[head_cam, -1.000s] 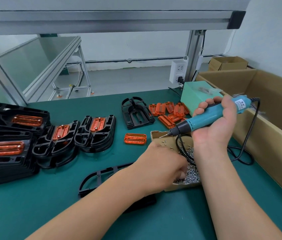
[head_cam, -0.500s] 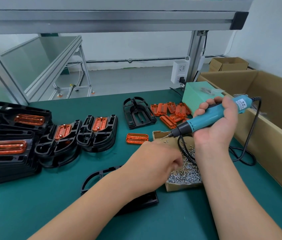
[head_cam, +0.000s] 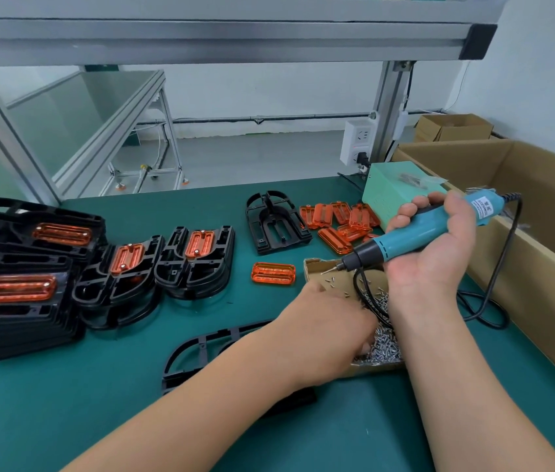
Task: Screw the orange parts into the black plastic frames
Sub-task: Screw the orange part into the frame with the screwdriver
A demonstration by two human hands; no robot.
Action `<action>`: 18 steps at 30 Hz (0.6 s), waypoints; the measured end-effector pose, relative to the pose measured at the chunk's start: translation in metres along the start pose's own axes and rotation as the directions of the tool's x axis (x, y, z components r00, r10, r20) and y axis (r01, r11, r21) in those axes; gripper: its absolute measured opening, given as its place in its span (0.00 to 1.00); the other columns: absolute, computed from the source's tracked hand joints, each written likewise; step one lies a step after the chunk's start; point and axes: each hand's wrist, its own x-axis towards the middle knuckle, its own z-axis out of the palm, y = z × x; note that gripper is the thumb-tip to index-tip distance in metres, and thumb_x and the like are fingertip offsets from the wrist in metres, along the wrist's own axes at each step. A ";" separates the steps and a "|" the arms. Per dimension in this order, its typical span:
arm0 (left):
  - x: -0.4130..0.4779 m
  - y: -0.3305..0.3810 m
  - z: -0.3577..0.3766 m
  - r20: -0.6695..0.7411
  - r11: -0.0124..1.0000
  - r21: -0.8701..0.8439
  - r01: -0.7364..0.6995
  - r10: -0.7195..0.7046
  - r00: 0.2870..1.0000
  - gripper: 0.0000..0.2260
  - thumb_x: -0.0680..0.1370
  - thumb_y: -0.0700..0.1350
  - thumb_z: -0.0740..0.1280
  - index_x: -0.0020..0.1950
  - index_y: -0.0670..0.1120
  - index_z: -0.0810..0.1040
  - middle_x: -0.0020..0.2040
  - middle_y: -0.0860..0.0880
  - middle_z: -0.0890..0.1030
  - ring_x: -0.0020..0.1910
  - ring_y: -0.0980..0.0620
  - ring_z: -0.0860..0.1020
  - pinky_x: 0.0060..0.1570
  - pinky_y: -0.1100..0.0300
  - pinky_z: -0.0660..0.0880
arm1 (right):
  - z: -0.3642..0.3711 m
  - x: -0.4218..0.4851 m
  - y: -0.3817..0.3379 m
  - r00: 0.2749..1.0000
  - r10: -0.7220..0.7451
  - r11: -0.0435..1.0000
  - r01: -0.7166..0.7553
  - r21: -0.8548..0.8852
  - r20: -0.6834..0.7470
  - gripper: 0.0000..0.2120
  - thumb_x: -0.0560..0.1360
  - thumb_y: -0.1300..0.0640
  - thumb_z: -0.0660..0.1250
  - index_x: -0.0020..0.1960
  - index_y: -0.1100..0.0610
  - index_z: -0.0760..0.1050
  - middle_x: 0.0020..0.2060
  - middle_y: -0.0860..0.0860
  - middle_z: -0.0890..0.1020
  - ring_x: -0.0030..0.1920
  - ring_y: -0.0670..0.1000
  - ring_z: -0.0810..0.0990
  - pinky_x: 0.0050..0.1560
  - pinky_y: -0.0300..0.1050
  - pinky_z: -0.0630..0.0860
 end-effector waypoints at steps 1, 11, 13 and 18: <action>-0.002 -0.001 0.000 -0.024 1.000 -0.026 0.002 -0.003 1.000 0.04 0.82 0.47 0.65 0.54 0.54 0.80 0.50 0.53 0.82 0.55 0.48 0.77 0.58 0.50 0.67 | 0.000 0.000 0.000 1.000 0.000 1.000 0.000 0.001 0.001 0.05 0.80 0.56 0.69 0.51 0.57 0.75 0.40 0.52 0.80 0.37 0.51 0.80 0.38 0.42 0.77; -0.059 -0.027 -0.029 -0.099 0.675 -0.716 0.176 -0.349 0.932 0.02 0.81 0.52 0.69 0.48 0.58 0.80 0.44 0.58 0.83 0.44 0.59 0.80 0.47 0.58 0.78 | 0.000 0.001 0.002 1.000 -0.008 1.000 0.008 -0.008 0.000 0.06 0.81 0.55 0.69 0.51 0.58 0.75 0.40 0.52 0.81 0.35 0.51 0.80 0.35 0.42 0.77; -0.079 -0.035 -0.033 -0.033 0.469 -0.863 0.188 -0.422 0.906 0.02 0.80 0.51 0.70 0.49 0.55 0.83 0.45 0.54 0.86 0.44 0.52 0.83 0.48 0.54 0.81 | 0.004 -0.005 0.002 1.000 0.002 1.000 -0.002 -0.010 0.013 0.05 0.82 0.56 0.67 0.51 0.58 0.75 0.39 0.52 0.80 0.35 0.51 0.80 0.35 0.41 0.77; -0.104 -0.036 -0.030 0.057 0.072 -0.991 0.114 -0.543 0.838 0.03 0.78 0.45 0.71 0.45 0.48 0.84 0.44 0.45 0.86 0.42 0.52 0.82 0.38 0.60 0.79 | 0.028 -0.042 0.003 0.998 0.033 0.999 -0.033 -0.004 0.049 0.07 0.85 0.54 0.62 0.51 0.56 0.72 0.40 0.51 0.77 0.36 0.48 0.76 0.39 0.38 0.73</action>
